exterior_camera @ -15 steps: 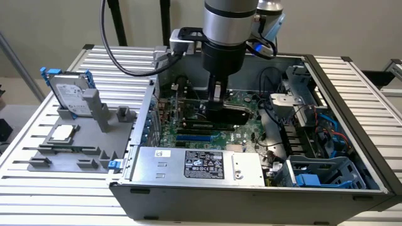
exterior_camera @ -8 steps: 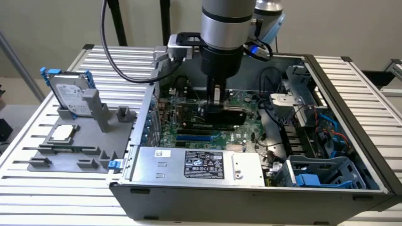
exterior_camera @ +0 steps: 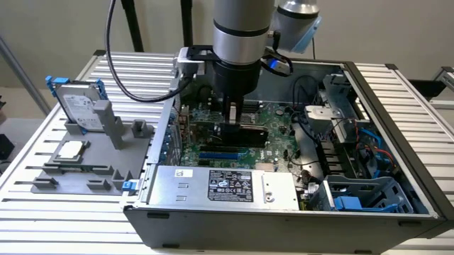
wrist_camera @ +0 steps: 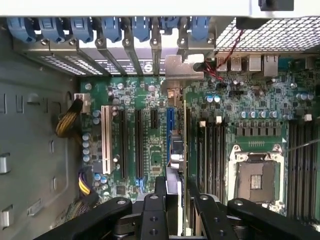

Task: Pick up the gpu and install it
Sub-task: 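Insert the gpu into the slot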

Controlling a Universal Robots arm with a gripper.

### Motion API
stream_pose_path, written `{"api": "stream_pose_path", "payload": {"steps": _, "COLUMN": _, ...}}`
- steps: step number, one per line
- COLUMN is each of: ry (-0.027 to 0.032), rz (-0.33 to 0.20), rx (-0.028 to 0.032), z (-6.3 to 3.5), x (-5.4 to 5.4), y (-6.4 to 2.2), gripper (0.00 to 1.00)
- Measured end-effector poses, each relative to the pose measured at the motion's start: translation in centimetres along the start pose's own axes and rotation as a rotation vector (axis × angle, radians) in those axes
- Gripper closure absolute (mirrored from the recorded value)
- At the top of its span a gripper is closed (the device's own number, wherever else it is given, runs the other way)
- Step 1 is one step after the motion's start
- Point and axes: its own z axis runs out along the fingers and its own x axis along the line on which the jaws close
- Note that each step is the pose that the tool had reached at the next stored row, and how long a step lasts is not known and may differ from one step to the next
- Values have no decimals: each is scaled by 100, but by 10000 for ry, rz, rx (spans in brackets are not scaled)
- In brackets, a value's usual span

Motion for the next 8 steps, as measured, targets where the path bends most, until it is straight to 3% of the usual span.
{"api": "stream_pose_path", "payload": {"steps": 8, "ry": 2, "rz": 1, "rx": -1, "z": 145, "x": 10, "y": 138, "gripper": 100}}
